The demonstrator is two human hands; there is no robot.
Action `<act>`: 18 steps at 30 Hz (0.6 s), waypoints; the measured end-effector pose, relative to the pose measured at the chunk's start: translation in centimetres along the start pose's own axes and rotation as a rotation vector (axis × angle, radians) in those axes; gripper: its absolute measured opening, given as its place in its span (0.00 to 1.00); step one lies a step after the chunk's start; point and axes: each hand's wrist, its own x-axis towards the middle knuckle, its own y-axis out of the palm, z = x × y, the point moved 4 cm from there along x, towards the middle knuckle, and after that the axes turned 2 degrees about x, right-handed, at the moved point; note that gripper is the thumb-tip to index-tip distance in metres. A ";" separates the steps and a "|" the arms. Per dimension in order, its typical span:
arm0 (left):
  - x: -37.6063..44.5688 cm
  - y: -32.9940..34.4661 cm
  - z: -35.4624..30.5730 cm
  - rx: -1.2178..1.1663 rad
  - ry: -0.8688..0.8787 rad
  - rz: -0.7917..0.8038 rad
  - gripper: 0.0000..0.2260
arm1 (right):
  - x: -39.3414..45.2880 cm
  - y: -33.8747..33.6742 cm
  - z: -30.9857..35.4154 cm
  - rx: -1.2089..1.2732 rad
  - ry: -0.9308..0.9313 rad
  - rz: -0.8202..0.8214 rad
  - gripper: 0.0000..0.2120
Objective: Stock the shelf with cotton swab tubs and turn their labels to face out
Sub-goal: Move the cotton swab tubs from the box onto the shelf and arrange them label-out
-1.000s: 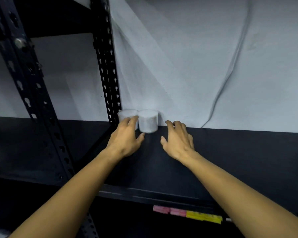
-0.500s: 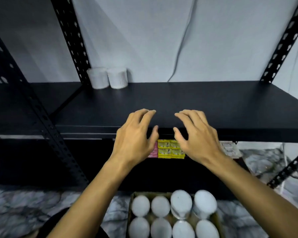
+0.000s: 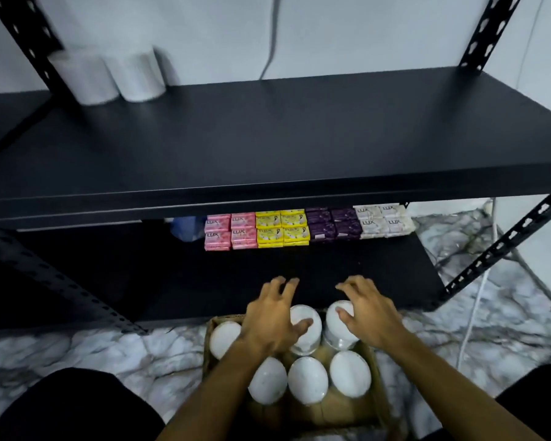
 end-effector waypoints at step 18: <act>2.7 13.3 0.9 -0.119 -0.142 0.163 0.43 | 0.1 8.7 -3.5 -0.034 0.109 0.299 0.38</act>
